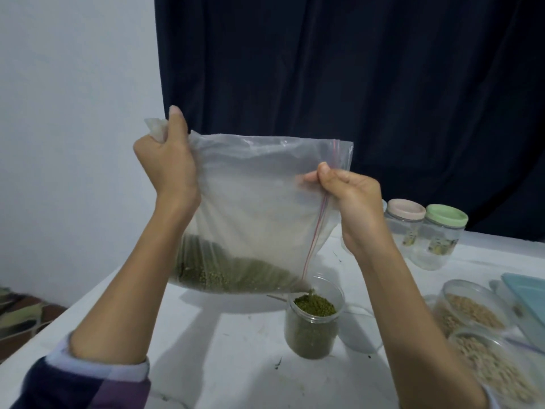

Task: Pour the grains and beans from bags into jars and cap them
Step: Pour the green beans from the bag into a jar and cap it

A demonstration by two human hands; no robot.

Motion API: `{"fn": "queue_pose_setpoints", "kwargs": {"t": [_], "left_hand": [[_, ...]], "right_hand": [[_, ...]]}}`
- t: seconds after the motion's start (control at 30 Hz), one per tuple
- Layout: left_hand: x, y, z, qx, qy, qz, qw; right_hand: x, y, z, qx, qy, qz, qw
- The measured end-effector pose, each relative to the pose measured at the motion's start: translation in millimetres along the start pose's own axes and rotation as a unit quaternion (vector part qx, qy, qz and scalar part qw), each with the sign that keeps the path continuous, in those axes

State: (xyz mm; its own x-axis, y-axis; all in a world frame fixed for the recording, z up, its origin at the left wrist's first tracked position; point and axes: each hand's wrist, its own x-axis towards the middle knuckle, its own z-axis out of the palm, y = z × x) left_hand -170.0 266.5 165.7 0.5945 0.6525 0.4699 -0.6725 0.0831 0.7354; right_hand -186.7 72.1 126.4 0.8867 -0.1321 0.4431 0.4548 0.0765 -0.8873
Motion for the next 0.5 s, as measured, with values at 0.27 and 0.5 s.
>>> {"fn": "queue_pose_setpoints", "kwargs": {"t": [0.27, 0.5], "left_hand": [[-1, -2, 0, -0.016, -0.01, -0.001, 1.0], [2, 1, 2, -0.029, -0.02, 0.0, 0.999]], "right_hand": [[5, -2, -1, 0.014, -0.007, -0.003, 1.0], [12, -8, -1, 0.056, -0.031, 0.015, 0.998]]}}
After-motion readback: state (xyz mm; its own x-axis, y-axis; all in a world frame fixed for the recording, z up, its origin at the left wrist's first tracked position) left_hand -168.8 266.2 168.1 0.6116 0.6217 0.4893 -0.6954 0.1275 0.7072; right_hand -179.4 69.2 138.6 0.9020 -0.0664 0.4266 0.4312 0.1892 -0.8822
